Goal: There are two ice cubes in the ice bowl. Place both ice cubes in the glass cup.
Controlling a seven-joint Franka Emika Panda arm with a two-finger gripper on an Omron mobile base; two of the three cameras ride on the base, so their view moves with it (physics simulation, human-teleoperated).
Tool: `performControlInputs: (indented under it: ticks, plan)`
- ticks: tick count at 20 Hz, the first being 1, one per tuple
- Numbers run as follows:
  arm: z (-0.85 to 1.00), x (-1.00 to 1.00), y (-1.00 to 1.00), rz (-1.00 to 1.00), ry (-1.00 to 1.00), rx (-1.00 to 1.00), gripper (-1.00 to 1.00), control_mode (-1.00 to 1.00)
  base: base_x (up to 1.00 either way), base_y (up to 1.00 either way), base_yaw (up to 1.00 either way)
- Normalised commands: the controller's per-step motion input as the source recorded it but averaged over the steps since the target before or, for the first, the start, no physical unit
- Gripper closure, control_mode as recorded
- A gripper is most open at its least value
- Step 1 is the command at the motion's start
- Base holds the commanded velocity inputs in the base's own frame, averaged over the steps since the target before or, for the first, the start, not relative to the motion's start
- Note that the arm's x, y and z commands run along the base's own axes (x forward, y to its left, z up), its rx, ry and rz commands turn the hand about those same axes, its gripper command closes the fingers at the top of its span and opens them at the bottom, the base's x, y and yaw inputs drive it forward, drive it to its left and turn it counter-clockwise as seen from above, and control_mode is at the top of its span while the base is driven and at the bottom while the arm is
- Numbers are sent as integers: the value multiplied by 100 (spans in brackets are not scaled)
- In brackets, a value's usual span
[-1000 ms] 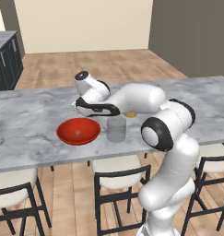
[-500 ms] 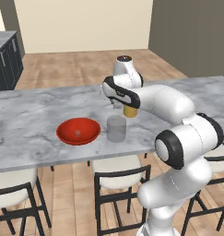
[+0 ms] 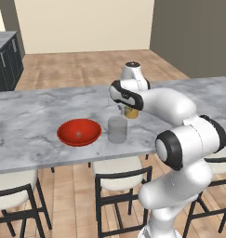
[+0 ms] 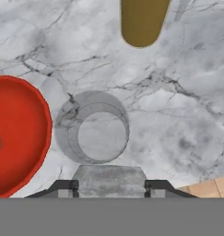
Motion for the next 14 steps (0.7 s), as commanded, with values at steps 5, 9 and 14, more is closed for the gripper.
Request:
performControlInputs:
  ticks: [5, 9, 14]
  plan:
    - [-26, 14, 0, -1, 4, 2, 100, -100, 0, 0, 0]
    - [-26, 21, 0, 0, 3, 0, 100, -100, 0, 0, 0]
    - [-21, 11, 10, 0, 4, 0, 100, -100, 0, 0, 0]
